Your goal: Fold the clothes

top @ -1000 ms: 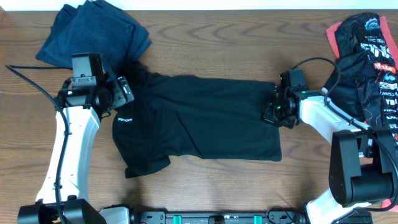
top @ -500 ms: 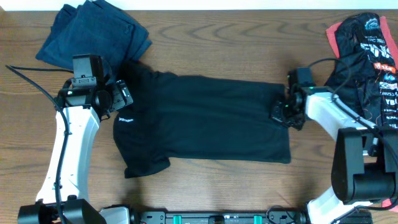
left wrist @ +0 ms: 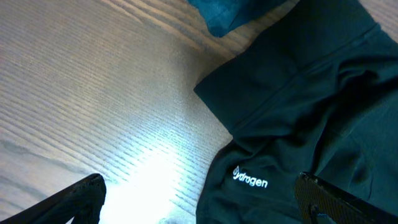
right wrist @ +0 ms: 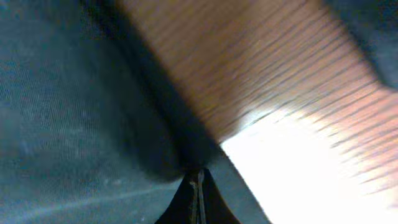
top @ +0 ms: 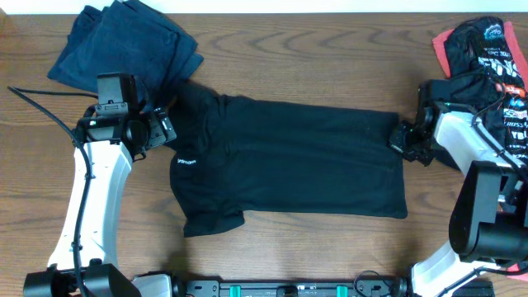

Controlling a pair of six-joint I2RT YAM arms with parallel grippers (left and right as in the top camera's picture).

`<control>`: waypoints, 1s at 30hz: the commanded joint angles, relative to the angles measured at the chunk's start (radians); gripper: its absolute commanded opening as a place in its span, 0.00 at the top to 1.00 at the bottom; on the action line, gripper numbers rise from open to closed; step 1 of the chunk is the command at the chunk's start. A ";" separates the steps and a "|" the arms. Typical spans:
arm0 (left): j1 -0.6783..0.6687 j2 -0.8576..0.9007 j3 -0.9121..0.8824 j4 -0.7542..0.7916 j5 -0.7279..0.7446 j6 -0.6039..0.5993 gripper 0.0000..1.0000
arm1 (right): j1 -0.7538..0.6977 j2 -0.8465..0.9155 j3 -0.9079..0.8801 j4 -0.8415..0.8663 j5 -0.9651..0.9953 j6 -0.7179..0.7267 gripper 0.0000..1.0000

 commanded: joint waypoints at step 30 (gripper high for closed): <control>0.004 0.006 -0.016 -0.026 0.014 -0.008 0.02 | 0.110 0.000 0.056 -0.150 -0.145 -0.156 0.99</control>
